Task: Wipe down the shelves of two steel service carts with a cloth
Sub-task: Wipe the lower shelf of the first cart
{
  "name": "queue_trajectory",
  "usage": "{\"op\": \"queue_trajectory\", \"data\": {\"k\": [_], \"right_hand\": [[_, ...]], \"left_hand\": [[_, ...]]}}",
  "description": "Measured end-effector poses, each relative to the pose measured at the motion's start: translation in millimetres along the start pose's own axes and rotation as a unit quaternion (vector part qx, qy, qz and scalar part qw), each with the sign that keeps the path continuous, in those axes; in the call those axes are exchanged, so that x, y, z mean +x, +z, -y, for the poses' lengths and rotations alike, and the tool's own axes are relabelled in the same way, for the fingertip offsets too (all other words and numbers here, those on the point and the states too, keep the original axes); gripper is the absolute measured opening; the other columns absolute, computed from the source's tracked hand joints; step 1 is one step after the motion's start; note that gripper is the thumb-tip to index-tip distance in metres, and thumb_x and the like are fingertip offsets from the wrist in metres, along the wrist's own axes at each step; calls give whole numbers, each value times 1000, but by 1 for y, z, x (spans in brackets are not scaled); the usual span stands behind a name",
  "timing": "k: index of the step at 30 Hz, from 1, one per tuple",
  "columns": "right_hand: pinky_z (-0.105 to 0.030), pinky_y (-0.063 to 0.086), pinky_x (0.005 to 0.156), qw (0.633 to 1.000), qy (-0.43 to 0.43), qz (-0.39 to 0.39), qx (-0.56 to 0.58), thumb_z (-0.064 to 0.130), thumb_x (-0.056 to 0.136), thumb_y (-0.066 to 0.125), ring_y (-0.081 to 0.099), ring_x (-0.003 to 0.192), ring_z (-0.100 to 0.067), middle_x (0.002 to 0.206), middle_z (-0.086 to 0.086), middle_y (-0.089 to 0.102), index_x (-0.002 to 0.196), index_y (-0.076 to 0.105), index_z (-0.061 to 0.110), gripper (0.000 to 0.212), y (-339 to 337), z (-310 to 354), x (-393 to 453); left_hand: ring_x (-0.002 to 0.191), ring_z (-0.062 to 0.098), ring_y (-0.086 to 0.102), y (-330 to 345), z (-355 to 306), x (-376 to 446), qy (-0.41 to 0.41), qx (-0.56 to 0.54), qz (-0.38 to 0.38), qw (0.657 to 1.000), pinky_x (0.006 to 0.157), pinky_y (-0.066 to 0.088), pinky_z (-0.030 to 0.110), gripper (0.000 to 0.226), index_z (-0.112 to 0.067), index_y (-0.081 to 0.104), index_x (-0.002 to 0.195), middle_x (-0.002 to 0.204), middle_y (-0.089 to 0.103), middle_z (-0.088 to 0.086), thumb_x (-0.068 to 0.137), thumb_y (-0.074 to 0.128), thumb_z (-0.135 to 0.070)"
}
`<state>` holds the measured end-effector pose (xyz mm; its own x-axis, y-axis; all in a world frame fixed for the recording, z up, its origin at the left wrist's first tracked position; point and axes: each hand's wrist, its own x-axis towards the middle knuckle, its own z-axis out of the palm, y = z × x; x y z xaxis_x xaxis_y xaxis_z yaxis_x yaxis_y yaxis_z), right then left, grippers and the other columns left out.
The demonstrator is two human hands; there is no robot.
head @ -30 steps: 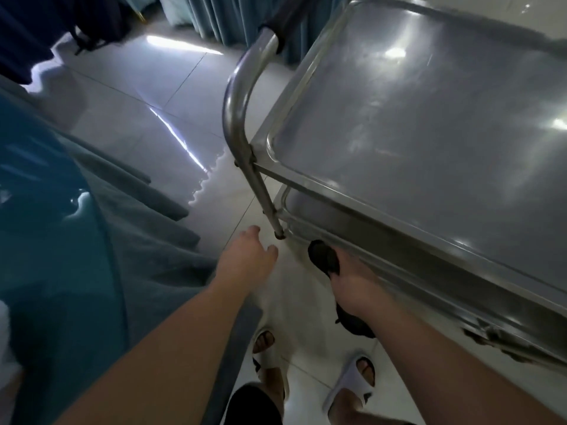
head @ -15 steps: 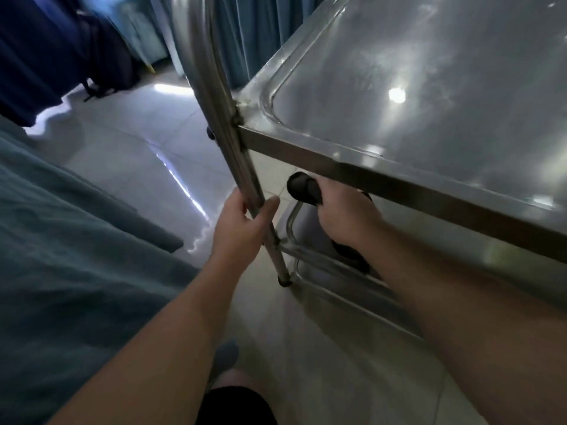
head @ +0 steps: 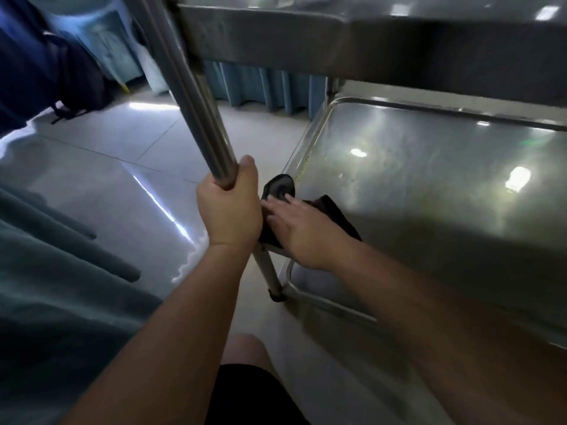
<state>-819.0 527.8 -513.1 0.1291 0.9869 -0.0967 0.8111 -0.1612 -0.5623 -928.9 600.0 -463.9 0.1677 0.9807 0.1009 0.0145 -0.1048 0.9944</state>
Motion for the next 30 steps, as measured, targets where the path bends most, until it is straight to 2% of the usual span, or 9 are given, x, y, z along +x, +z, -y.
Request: {"op": "queue_trajectory", "data": {"k": [5,7,11,13,17,21,23,26,30], "right_hand": [[-41,19,130,991,47,-45,-116,44,110,29,25,158,-21,169,4,34,163,37,25,57,-14,-56,-84],[-45,21,129,981,121,-78,-132,42,111,32,26,158,-27,170,-1,33,163,36,22,56,-37,-102,-98],[-45,13,131,937,304,-142,-99,43,111,28,17,160,-33,174,-5,21,166,26,18,61,-85,-161,-57],[-44,12,131,929,322,-159,-87,42,110,28,18,159,-34,174,-5,20,166,24,16,62,-88,-150,-17],[-41,23,126,967,203,-128,-89,42,109,38,30,154,-32,171,-4,30,164,31,22,59,-54,-72,39],[-26,3,125,995,-10,-11,-95,53,108,37,15,158,-11,172,17,20,165,23,41,60,-20,-39,1],[-20,-1,120,995,-42,18,-92,56,106,38,17,156,-4,169,21,26,162,29,43,58,-31,-55,-24],[-32,18,127,993,51,-46,-95,42,108,49,32,154,-18,167,7,39,160,40,33,53,-64,-101,-14],[-47,29,123,956,245,-138,-86,39,109,37,38,148,-35,163,-10,41,156,42,18,52,-108,-140,52]], "left_hand": [[54,16,54,0,0,-1,-8,-5,4,1000,53,52,33,31,-26,56,74,63,52,2,79,65,-54],[54,15,53,3,1,-1,-6,-12,0,1000,52,51,32,30,-25,56,74,63,50,2,79,65,-53],[54,15,52,7,4,-2,4,-19,3,1000,52,50,31,28,-25,56,71,62,48,3,80,66,-50],[54,17,51,8,5,-1,9,-20,2,1000,52,49,33,30,-20,55,73,63,47,5,79,65,-47],[53,22,49,7,6,2,25,-30,-2,999,50,48,33,39,-7,54,78,64,45,15,79,64,-45],[55,25,45,7,6,3,29,-21,-20,999,51,43,37,50,4,45,72,67,40,31,79,63,-42],[50,23,46,8,4,1,31,-28,-11,999,47,44,31,47,2,47,72,66,38,30,78,62,-42],[48,20,46,8,5,-1,35,-35,5,999,45,44,27,49,5,46,74,64,38,28,79,62,-41],[49,19,45,8,6,0,40,-30,4,999,46,45,27,45,-1,48,71,65,37,27,78,62,-43]]}}
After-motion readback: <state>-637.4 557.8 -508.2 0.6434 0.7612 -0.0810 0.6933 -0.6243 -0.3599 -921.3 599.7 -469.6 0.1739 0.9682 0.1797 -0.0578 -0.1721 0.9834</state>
